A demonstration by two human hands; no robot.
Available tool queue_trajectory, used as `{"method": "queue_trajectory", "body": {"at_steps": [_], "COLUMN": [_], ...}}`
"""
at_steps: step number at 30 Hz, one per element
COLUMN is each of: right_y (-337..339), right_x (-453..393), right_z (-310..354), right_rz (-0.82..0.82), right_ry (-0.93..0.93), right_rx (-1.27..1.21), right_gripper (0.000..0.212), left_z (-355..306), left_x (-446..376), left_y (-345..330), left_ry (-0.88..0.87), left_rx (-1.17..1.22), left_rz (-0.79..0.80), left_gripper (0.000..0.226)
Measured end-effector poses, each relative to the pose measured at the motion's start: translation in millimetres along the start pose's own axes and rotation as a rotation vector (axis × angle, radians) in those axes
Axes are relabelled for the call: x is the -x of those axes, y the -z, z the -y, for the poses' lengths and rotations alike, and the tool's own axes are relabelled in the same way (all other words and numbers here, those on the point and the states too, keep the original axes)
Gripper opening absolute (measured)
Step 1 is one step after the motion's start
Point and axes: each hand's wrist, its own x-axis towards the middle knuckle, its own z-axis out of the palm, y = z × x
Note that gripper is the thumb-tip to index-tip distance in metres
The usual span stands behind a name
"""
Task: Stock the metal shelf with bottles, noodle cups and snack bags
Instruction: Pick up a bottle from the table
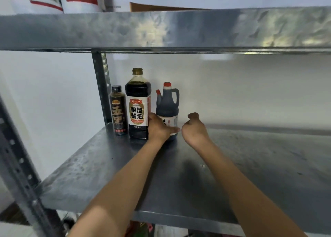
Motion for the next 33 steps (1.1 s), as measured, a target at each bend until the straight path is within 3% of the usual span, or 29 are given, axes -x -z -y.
{"method": "queue_trajectory", "body": {"at_steps": [5, 9, 14, 19, 24, 27, 30, 33], "right_y": [4, 11, 20, 18, 7, 6, 11, 18], "right_x": [8, 27, 77, 148, 233, 286, 346, 415], "right_z": [-16, -33, -46, -47, -50, -50, -53, -60], "right_rz": [0.021, 0.027, -0.035, -0.141, -0.313, -0.399, -0.479, -0.559], "right_ry": [0.019, 0.022, 0.055, 0.044, -0.089, -0.164, -0.267, -0.383], "right_rx": [0.050, 0.081, 0.285, 0.495, 0.604, 0.629, 0.681, 0.732], "right_gripper": [0.038, 0.042, 0.043, 0.046, 0.049, 0.046, 0.041, 0.046], "left_z": [-1, 9, 20, 2, 9, 4, 1, 0], "left_x": [-9, -5, 18, 94, 182, 225, 268, 324], "left_y": [-4, -4, 2, 25, 46, 55, 65, 72], "left_ry": [0.035, -0.002, -0.027, -0.246, -0.603, -0.710, -0.808, -0.907], "left_rx": [-0.029, -0.039, -0.159, -0.349, -0.336, -0.313, -0.188, 0.063], "left_rz": [0.039, 0.069, 0.263, 0.466, 0.574, 0.625, 0.626, 0.740], "left_gripper": [0.109, 0.095, 0.085, 0.067, 0.045, 0.039, 0.034, 0.026]}}
